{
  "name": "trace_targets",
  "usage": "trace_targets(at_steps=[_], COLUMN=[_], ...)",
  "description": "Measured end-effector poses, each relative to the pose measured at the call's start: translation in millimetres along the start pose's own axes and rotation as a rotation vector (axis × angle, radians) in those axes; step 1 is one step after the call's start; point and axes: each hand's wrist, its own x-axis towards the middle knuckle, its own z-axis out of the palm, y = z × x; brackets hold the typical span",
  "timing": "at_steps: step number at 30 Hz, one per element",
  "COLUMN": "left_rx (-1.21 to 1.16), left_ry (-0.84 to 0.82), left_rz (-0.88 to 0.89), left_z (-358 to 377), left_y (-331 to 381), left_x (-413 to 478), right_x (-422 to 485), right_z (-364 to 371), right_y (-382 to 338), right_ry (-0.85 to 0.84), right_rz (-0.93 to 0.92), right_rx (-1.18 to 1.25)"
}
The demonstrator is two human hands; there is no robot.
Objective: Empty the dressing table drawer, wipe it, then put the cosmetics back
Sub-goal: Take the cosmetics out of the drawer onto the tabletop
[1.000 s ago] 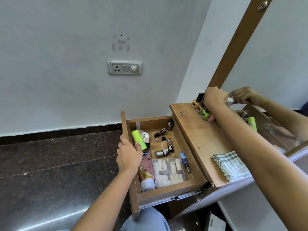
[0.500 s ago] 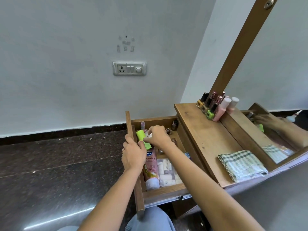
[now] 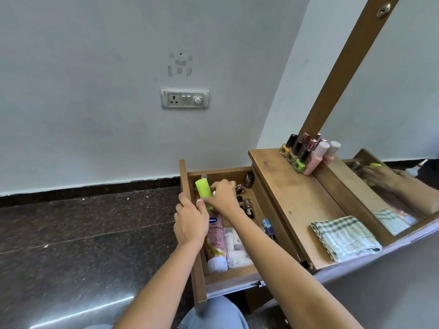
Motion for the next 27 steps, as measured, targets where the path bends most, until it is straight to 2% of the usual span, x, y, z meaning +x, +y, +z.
trace_targets(at_steps=[5, 8, 12, 18, 27], left_rx=[-0.006, -0.014, -0.01, 0.008, 0.012], left_ry=[-0.005, -0.006, 0.0, 0.004, 0.014], left_rz=[0.01, 0.011, 0.006, 0.012, 0.006], left_z=[0, 1, 1, 2, 4], left_y=[-2, -3, -3, -3, -4], left_x=[1, 1, 0, 1, 2], right_x=[0, 14, 42, 65, 72], right_z=[-51, -91, -122, -118, -118], right_y=[6, 19, 57, 106, 107], right_ry=[0.192, 0.369, 0.558, 0.573, 0.563], right_rz=[-0.082, -0.014, 0.137, 0.293, 0.377], right_rx=[0.303, 0.416, 0.377, 0.313, 0.246])
